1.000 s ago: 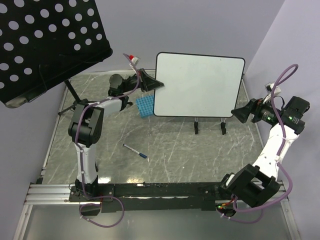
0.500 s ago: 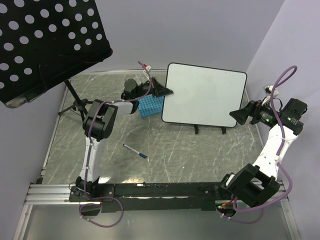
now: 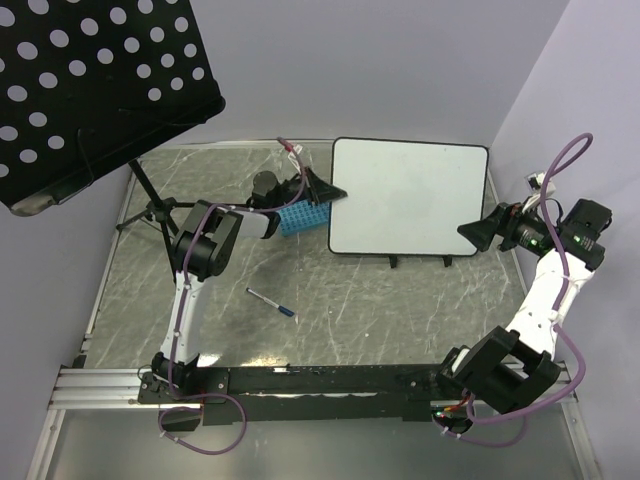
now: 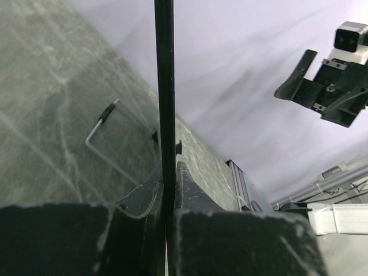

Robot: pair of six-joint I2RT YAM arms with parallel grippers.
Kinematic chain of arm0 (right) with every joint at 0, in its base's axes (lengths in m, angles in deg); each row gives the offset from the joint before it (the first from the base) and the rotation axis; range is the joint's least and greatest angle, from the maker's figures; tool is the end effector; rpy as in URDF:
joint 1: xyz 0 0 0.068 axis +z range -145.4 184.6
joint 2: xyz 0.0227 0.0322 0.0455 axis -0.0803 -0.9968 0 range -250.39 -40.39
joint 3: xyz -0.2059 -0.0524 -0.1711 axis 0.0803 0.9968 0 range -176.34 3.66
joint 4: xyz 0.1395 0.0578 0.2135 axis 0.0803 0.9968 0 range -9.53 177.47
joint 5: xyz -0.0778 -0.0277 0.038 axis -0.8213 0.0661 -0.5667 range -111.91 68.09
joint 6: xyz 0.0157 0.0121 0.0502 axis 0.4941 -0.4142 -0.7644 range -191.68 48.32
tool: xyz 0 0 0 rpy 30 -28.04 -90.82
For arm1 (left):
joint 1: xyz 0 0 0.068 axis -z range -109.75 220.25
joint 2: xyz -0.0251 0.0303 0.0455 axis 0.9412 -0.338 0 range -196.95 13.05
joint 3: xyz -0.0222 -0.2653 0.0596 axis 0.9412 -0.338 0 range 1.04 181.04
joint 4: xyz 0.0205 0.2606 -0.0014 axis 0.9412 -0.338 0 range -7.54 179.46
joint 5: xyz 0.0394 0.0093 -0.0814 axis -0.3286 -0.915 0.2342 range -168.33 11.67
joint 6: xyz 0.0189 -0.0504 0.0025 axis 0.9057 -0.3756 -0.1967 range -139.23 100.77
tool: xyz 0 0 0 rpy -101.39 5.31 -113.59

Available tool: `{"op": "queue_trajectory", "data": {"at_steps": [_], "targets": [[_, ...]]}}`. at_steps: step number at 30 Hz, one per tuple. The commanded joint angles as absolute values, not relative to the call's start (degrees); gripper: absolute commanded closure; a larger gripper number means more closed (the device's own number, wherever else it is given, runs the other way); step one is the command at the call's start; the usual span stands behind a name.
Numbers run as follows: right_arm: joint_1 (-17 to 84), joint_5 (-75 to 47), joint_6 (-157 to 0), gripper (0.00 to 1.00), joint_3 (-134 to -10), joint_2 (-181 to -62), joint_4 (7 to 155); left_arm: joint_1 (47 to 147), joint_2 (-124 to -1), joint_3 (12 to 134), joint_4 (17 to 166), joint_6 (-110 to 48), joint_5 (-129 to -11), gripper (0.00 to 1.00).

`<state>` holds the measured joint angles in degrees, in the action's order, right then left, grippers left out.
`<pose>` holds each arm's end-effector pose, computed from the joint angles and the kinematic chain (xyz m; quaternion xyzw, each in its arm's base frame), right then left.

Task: Write a sentence on the whiteboard
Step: Put down the whiteboard on the whiteboard stand.

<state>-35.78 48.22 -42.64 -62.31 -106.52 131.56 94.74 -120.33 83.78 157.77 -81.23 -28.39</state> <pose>0.1835 -0.1119 0.3471 -0.1133 0.7872 0.2909 0.5319 0.4395 -0.2302 0.1835 0.1508 0.6161 -0.6829 0.3625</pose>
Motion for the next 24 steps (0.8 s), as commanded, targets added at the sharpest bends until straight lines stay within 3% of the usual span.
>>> {"op": "queue_trajectory", "data": {"at_steps": [1, 12, 24], "targets": [[-35.74, 50.86, -42.06, 0.00, -61.47, -106.39, 130.57, 95.21, -117.65, 80.41, 174.89, -76.64, -31.22, 0.99], [-35.56, 51.65, -41.45, 0.00, -60.68, -106.31, 131.00, 95.56, -117.73, 76.62, 175.33, -72.76, -31.48, 0.99], [-35.48, 52.35, -40.66, 0.00, -60.41, -106.57, 131.88, 96.35, -114.58, 75.13, 164.96, -61.70, -27.44, 0.99]]}}
